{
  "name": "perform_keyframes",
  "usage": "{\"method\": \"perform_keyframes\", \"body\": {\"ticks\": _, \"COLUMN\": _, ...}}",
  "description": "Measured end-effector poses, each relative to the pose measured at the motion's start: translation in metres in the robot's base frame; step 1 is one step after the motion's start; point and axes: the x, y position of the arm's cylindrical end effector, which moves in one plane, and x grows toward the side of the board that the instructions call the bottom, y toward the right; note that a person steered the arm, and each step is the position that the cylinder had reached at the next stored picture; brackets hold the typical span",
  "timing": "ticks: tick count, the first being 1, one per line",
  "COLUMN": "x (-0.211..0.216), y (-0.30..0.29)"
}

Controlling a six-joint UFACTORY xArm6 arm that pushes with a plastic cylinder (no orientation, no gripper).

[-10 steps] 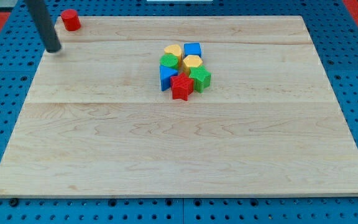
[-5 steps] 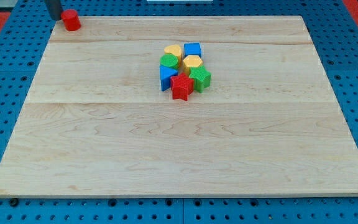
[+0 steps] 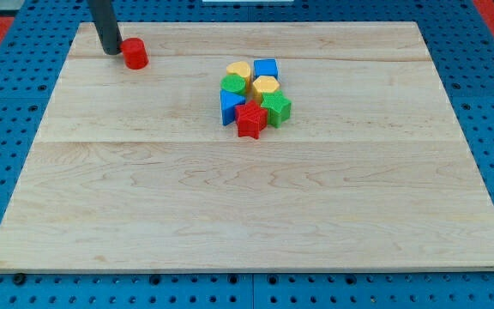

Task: Push the red circle to the top right of the board

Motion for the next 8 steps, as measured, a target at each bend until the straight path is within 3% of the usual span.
{"method": "perform_keyframes", "body": {"ticks": 1, "x": 0.01, "y": 0.007}}
{"method": "perform_keyframes", "body": {"ticks": 3, "x": -0.029, "y": 0.036}}
{"method": "perform_keyframes", "body": {"ticks": 5, "x": 0.014, "y": 0.046}}
{"method": "perform_keyframes", "body": {"ticks": 6, "x": 0.061, "y": 0.038}}
{"method": "perform_keyframes", "body": {"ticks": 8, "x": 0.071, "y": 0.04}}
